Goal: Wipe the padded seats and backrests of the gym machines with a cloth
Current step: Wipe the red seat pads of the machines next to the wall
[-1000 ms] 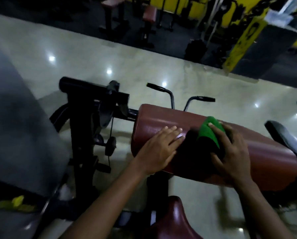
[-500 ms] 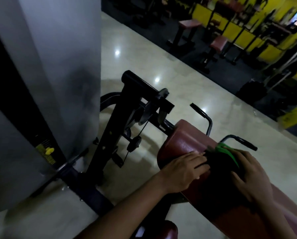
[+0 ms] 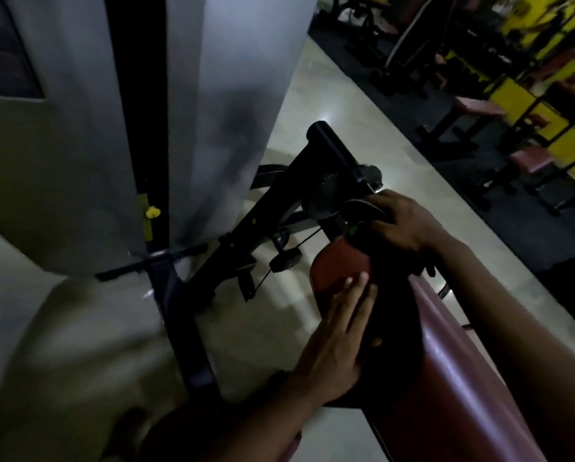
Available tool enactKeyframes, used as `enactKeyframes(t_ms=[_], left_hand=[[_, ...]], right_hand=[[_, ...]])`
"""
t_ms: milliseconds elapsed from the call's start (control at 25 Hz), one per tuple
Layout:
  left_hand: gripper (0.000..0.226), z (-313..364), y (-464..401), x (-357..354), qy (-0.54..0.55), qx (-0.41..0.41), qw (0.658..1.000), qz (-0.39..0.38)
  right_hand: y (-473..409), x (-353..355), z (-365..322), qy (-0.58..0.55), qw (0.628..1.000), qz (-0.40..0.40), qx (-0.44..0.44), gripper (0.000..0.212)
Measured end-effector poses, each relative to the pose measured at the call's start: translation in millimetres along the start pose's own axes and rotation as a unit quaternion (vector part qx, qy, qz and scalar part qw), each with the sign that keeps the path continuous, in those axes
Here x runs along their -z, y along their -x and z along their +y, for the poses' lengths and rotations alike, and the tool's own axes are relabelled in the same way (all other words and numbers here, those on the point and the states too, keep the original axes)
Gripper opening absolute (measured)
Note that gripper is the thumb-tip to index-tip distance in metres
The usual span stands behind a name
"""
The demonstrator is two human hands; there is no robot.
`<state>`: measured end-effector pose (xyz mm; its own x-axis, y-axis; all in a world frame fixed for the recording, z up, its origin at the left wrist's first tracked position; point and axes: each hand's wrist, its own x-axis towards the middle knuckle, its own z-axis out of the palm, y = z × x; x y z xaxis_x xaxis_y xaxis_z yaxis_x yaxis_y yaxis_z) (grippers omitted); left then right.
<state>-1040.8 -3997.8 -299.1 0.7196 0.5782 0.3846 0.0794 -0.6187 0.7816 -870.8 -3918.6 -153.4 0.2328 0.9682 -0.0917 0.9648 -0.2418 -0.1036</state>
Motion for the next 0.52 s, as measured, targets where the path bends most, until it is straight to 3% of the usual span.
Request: enactKeyframes(t_ms=[120,240,360,440,520], left_hand=[[0.071,1,9,-18,-0.047,0.051,0.997,0.021],[0.074,-7,9,-20,-0.023,0.041,0.999,0.022],[0.075,-11,10,-23,-0.025,0.038,0.999,0.029],[0.075,-9,11,-24,-0.029,0.037,0.998,0.033],[0.075,-10,9,-22,-0.047,0.022,0.998,0.044]], right_hand=[[-12,7,-17,0.008,0.998,-0.058,0.023,0.037],[-41,-1,-48,0.086,0.982,-0.169,0.008,0.038],[-52,-17,-78,0.136,0.952,-0.270,0.039,0.021],[-52,-16,-80,0.134,0.941,-0.306,0.054,0.010],[-58,0,-70,0.069,0.949,-0.306,0.011,0.017]])
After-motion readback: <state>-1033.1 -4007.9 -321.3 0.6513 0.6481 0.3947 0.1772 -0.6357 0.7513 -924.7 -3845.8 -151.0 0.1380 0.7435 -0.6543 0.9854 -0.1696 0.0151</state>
